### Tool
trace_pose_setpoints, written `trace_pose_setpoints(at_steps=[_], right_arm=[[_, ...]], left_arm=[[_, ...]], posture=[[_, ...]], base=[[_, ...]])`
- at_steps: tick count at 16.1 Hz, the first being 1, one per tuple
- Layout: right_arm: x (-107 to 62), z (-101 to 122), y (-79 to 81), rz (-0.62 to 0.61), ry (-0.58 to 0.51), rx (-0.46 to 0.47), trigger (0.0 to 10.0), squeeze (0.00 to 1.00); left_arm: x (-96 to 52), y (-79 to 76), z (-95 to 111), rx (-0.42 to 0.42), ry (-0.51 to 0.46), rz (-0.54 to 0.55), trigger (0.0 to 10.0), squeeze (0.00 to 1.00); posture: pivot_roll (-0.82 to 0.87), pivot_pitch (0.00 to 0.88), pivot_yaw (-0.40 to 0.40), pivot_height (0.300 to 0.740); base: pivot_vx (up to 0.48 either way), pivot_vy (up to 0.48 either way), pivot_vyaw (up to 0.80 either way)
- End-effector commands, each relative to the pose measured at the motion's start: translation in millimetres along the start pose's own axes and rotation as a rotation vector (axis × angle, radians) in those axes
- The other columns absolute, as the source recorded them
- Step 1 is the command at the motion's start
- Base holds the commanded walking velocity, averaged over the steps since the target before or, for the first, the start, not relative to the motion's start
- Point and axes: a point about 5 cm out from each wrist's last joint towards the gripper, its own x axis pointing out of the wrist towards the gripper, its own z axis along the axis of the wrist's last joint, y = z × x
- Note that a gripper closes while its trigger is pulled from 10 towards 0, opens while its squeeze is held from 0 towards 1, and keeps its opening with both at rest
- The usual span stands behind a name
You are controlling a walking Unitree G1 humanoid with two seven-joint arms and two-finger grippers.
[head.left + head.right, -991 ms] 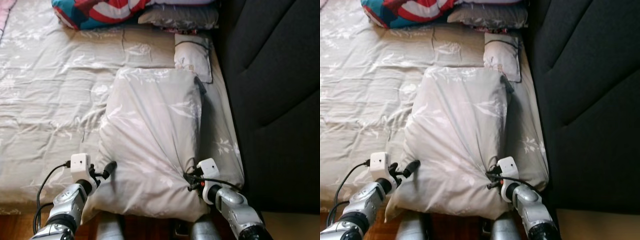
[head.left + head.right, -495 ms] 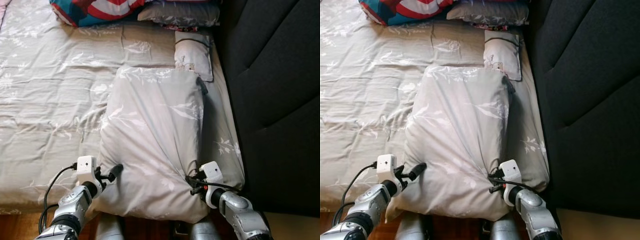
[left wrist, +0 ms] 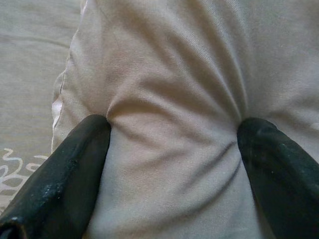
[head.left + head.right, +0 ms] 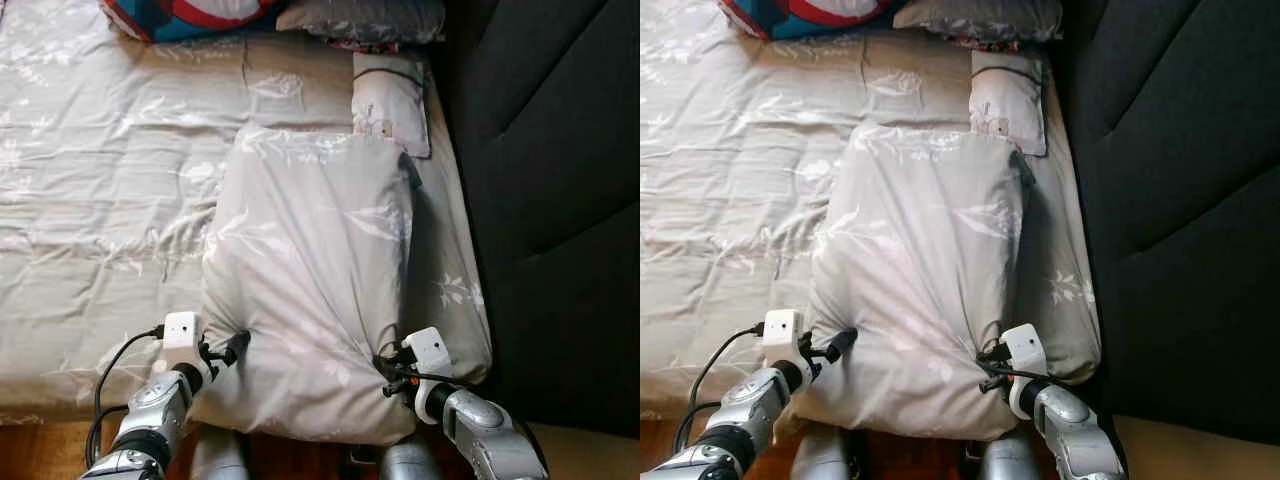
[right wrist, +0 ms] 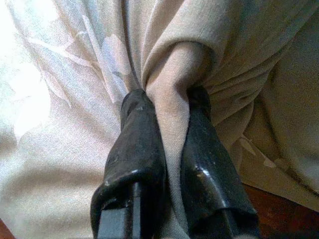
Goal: Clean up the room
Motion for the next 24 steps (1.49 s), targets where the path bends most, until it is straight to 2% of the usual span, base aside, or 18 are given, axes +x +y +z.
trace_pose_setpoints(at_steps=[1, 2, 3, 11, 17, 24], right_arm=[[-13.5, -62, 5.8, 0.001, 0.240, 0.101, 0.0, 0.00], [-13.0, -61, 6.5, 0.003, 0.237, 0.099, 0.0, 0.00], [-12.5, -58, 8.5, 0.007, 0.230, 0.096, 0.0, 0.00], [-12.4, -62, 11.7, 0.006, 0.251, 0.097, 0.0, 0.00], [-6.3, -58, 13.0, 0.001, 0.232, 0.102, 0.0, 0.00], [-0.1, -56, 16.8, 0.010, 0.221, 0.108, 0.0, 0.00]], left_arm=[[-7.3, -12.3, -43, -0.030, 0.170, -0.019, 10.0, 0.00], [-6.8, -13.3, -43, -0.037, 0.168, -0.020, 0.7, 0.00], [-5.9, -16.4, -44, -0.047, 0.167, -0.027, 0.0, 0.00], [-6.1, -22.5, -47, -0.088, 0.171, -0.072, 0.0, 0.00], [-6.0, -22.8, -43, -0.134, 0.127, -0.088, 0.0, 0.00], [-9.6, -28.2, -49, -0.172, 0.103, -0.130, 0.0, 0.00]], posture=[[-0.21, 0.490, -0.150, 0.655], [-0.22, 0.491, -0.149, 0.655], [-0.22, 0.492, -0.149, 0.655], [-0.19, 0.484, -0.135, 0.655], [-0.17, 0.469, -0.123, 0.655], [-0.15, 0.454, -0.112, 0.655]], base=[[0.000, 0.000, 0.00], [0.000, 0.000, 0.00], [0.000, 0.000, 0.00], [0.000, 0.000, 0.00], [0.000, 0.000, 0.00], [0.000, 0.000, 0.00]])
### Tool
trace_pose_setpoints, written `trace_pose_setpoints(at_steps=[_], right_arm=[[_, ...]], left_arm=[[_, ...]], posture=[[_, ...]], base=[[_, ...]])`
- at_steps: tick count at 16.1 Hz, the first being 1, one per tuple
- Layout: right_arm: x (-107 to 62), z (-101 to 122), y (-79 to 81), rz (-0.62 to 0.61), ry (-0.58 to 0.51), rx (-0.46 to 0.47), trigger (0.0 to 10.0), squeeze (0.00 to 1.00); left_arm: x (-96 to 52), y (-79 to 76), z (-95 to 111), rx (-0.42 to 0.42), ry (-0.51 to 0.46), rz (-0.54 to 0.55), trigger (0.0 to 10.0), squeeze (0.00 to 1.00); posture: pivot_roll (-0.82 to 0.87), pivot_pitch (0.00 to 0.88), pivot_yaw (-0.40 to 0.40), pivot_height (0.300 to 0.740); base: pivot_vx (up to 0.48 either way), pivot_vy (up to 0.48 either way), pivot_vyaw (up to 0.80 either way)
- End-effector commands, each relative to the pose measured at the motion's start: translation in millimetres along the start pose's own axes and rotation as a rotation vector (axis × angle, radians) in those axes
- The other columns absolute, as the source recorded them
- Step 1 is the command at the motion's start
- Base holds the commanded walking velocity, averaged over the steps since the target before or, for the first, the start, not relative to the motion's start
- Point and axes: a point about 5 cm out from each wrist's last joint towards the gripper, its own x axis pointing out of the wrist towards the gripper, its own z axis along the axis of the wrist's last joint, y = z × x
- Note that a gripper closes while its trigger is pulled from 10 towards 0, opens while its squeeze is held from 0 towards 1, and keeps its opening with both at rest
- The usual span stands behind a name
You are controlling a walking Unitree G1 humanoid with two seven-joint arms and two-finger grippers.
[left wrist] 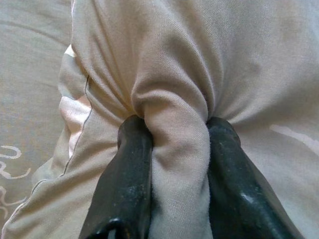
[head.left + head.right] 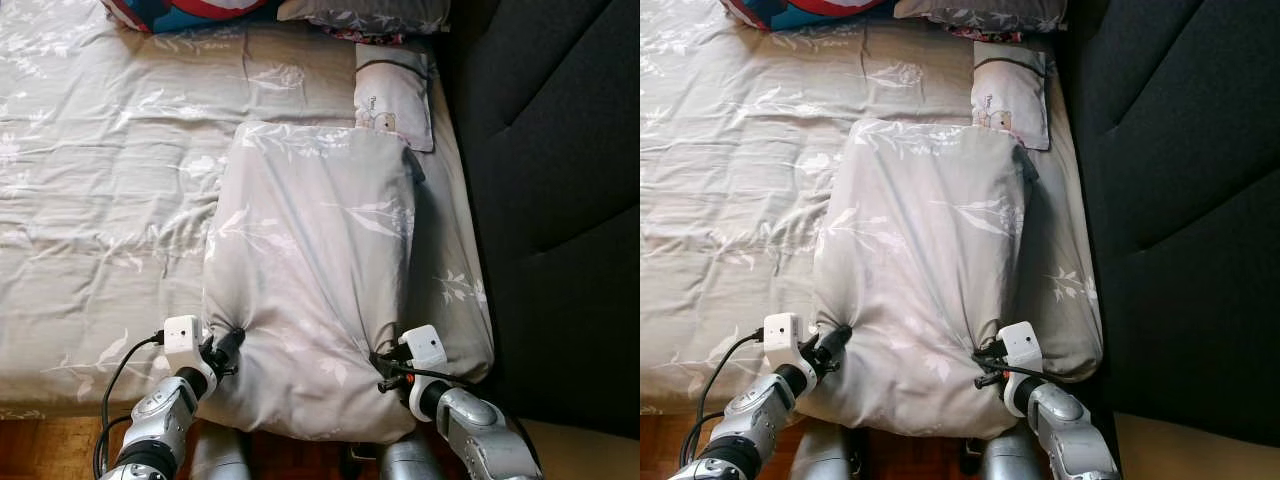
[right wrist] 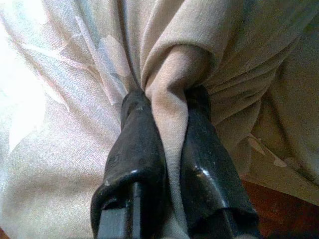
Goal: Clean up the room
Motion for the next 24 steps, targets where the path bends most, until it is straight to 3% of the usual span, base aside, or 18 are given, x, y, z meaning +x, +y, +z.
trace_pose_setpoints(at_steps=[1, 24], right_arm=[[-5.8, -58, 7.2, 0.017, 0.223, 0.077, 0.0, 0.00], [12.4, -46, 2.9, -0.025, 0.157, 0.098, 0.0, 0.00]], left_arm=[[-7.8, -16.2, -45, -0.079, 0.171, -0.058, 0.0, 0.00], [0.4, -23.9, -32, -0.047, 0.158, -0.139, 0.0, 0.00]], posture=[[-0.15, 0.453, -0.111, 0.655], [-0.11, 0.362, -0.066, 0.655]], base=[[0.000, 0.000, 0.00], [0.000, 0.000, 0.00]])
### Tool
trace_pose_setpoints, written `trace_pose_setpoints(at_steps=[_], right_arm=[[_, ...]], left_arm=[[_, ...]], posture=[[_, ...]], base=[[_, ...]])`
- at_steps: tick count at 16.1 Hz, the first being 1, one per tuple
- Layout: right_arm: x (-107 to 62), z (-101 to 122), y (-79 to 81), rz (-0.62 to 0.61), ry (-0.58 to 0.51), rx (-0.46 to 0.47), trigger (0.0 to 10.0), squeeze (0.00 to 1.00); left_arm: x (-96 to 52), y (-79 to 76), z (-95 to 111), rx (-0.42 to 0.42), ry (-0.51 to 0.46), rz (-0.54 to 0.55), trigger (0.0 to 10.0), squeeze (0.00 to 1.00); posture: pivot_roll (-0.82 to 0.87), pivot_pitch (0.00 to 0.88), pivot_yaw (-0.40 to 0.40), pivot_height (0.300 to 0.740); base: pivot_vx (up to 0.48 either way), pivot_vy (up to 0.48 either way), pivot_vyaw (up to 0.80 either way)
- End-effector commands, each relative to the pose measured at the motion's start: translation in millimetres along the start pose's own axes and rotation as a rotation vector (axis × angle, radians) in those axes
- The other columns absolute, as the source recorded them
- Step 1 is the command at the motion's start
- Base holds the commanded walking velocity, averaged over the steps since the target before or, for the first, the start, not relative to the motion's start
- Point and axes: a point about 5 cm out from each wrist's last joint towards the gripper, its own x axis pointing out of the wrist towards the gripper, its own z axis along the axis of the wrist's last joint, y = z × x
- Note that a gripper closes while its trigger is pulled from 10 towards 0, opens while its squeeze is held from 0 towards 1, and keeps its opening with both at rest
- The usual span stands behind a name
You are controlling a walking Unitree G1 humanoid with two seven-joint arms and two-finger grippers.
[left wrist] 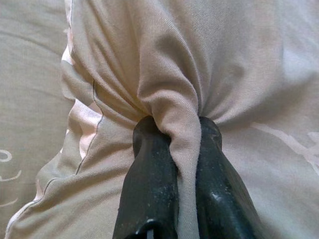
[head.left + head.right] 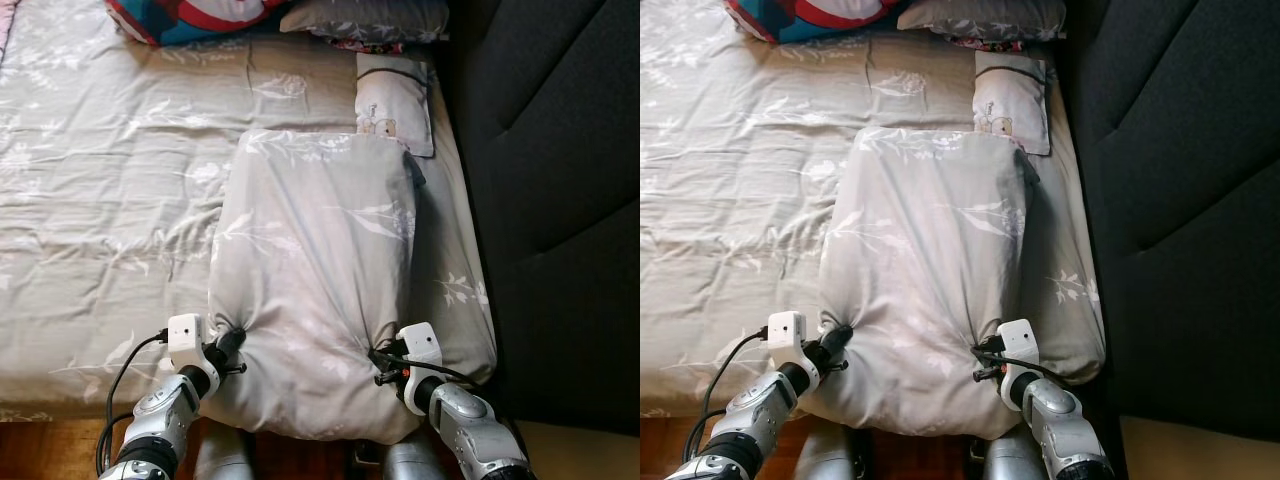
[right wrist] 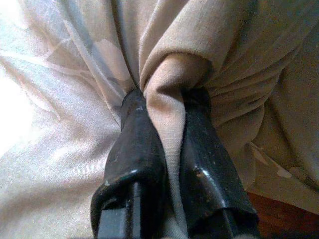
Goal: Clean up the room
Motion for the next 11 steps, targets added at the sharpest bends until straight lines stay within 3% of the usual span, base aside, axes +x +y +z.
trace_pose_setpoints(at_steps=[1, 3, 4, 5, 8, 11], right_arm=[[-3.3, -42, 7.9, 0.013, 0.158, 0.061, 0.0, 0.00], [-1.1, -38, -1.0, -0.071, 0.141, 0.056, 0.0, 0.00], [-1.1, -34, -7.6, -0.122, 0.116, 0.062, 9.4, 0.00], [-1.1, -32, -10.3, -0.141, 0.098, 0.058, 10.0, 0.00], [-3.8, -4, -21.1, -0.223, -0.096, 0.070, 10.0, 0.00], [-5.2, 6, -27.9, -0.275, -0.168, 0.092, 10.0, 0.00]], left_arm=[[-1.0, -19.2, -35, -0.037, 0.142, -0.089, 0.0, 0.00], [0.3, -15.1, -32, 0.052, 0.158, -0.035, 0.0, 0.00], [1.4, -14.0, -28, 0.085, 0.140, -0.015, 10.0, 0.00], [2.3, -13.6, -25, 0.092, 0.120, -0.008, 10.0, 0.00], [3.8, -10.6, -5, 0.076, -0.006, 0.025, 10.0, 0.00], [3.9, -19.3, -9, 0.057, -0.041, 0.027, 10.0, 0.00]], posture=[[-0.11, 0.356, -0.065, 0.655], [-0.10, 0.344, -0.064, 0.655], [-0.10, 0.343, -0.062, 0.655], [-0.10, 0.337, -0.059, 0.655], [-0.09, 0.310, -0.055, 0.655], [-0.08, 0.279, -0.056, 0.655]], base=[[0.000, 0.000, 0.00], [0.000, 0.000, 0.00], [0.000, 0.000, 0.00], [0.000, 0.000, 0.00], [0.000, 0.000, 0.00], [0.000, 0.000, 0.00]])
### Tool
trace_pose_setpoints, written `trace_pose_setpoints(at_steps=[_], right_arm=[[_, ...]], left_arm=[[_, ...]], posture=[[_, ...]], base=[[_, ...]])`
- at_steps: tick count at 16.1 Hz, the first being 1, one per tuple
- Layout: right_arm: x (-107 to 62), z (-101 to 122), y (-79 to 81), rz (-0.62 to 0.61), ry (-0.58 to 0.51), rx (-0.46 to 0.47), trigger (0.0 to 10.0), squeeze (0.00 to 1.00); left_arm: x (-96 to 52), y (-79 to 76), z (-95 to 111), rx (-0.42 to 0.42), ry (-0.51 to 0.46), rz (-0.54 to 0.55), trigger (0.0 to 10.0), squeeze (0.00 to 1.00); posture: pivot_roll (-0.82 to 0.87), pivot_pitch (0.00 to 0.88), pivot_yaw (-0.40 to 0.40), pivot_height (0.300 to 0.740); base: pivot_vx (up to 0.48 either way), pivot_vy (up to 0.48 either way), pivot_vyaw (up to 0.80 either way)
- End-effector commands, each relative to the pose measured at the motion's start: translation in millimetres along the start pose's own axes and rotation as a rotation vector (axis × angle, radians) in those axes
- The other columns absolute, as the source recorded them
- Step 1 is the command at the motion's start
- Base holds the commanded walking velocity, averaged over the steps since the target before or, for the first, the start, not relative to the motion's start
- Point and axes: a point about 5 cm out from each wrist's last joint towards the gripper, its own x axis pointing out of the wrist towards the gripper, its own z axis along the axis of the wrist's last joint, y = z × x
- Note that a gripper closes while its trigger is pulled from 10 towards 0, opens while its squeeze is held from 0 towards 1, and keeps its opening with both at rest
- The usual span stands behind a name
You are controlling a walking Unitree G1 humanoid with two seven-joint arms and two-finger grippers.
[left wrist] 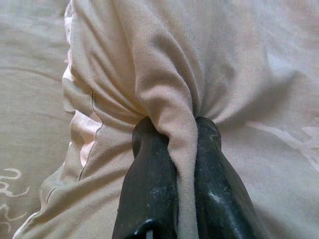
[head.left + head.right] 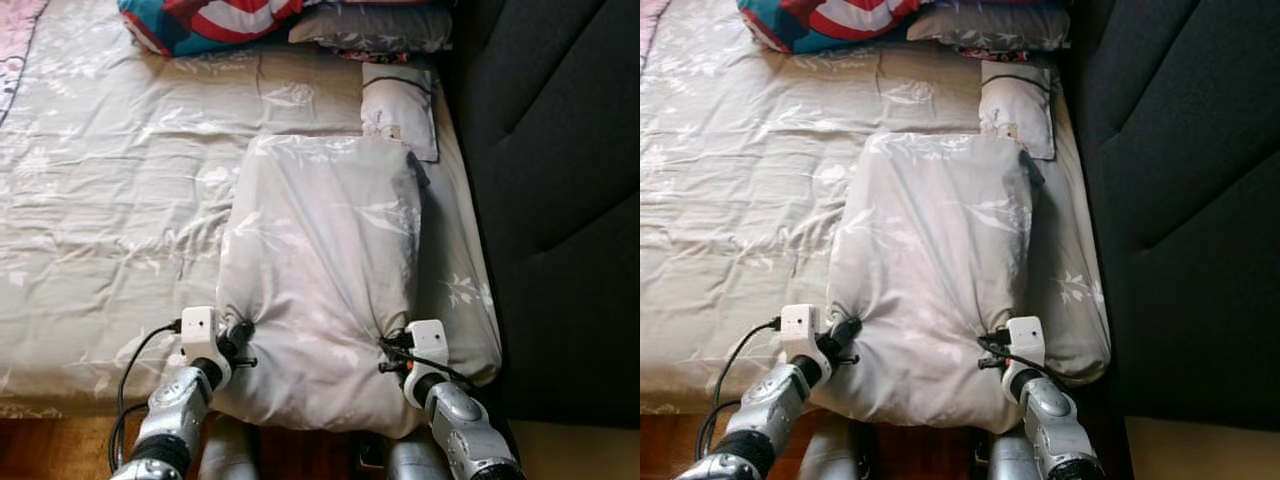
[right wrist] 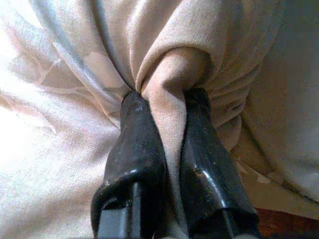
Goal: Clean up the room
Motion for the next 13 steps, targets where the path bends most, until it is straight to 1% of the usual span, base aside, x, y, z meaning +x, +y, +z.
trace_pose_setpoints(at_steps=[1, 2, 3, 4, 5, 6, 7, 8, 10, 11, 13], right_arm=[[-6.0, 1, -20.3, -0.105, -0.038, 0.052, 10.0, 0.00], [-6.3, 2, -22.0, -0.113, -0.046, 0.047, 10.0, 0.00], [-8.9, 5, -23.6, -0.125, -0.079, 0.047, 10.0, 0.00], [-11.6, 8, -26.9, -0.151, -0.104, 0.050, 10.0, 0.00], [-12.0, 9, -27.9, -0.156, -0.117, 0.066, 10.0, 0.00], [-11.8, 11, -28.8, -0.156, -0.128, 0.059, 10.0, 0.00], [-12.6, 14, -27.8, -0.150, -0.152, 0.064, 10.0, 0.00], [-12.0, 15, -27.0, -0.146, -0.159, 0.070, 10.0, 0.00], [-10.6, 16, -26.8, -0.159, -0.168, 0.072, 10.0, 0.00], [-10.1, 18, -29.3, -0.176, -0.176, 0.076, 10.0, 0.00], [-9.2, 21, -32.2, -0.189, -0.177, 0.077, 10.0, 0.00]], left_arm=[[-4.2, -4.1, -13, -0.023, 0.021, 0.005, 10.0, 0.00], [-3.4, -5.6, -11, -0.039, 0.004, 0.006, 10.0, 0.00], [-3.6, -7.8, -11, -0.059, -0.006, 0.004, 10.0, 0.00], [-3.8, -10.1, -9, -0.053, -0.025, 0.006, 10.0, 0.00], [-3.3, -10.7, -7, -0.050, -0.035, 0.010, 10.0, 0.00], [-2.3, -11.7, -3, -0.050, -0.054, 0.010, 10.0, 0.00], [-2.3, -10.8, 6, -0.008, -0.088, 0.016, 10.0, 0.00], [-1.6, -9.7, 10, 0.008, -0.101, 0.023, 10.0, 0.00], [0.2, -8.7, 18, 0.074, -0.117, 0.026, 10.0, 0.00], [0.2, -10.3, 20, 0.087, -0.127, 0.025, 10.0, 0.00], [0.3, -11.5, 21, 0.080, -0.133, 0.025, 10.0, 0.00]], posture=[[-0.09, 0.266, -0.058, 0.655], [-0.09, 0.256, -0.062, 0.655], [-0.08, 0.246, -0.061, 0.655], [-0.08, 0.224, -0.059, 0.655], [-0.08, 0.221, -0.058, 0.655], [-0.08, 0.207, -0.054, 0.655], [-0.08, 0.195, -0.051, 0.655], [-0.08, 0.190, -0.050, 0.655], [-0.07, 0.170, -0.041, 0.655], [-0.07, 0.162, -0.037, 0.655], [-0.07, 0.159, -0.036, 0.655]], base=[[0.000, 0.000, 0.00], [0.000, 0.000, 0.00], [0.000, 0.000, 0.00], [0.000, 0.000, 0.00], [0.000, 0.000, 0.00], [0.000, 0.000, 0.00], [0.000, 0.000, 0.00], [0.000, 0.000, 0.00], [0.000, 0.000, 0.00], [0.000, 0.000, 0.00], [0.000, 0.000, 0.00]])
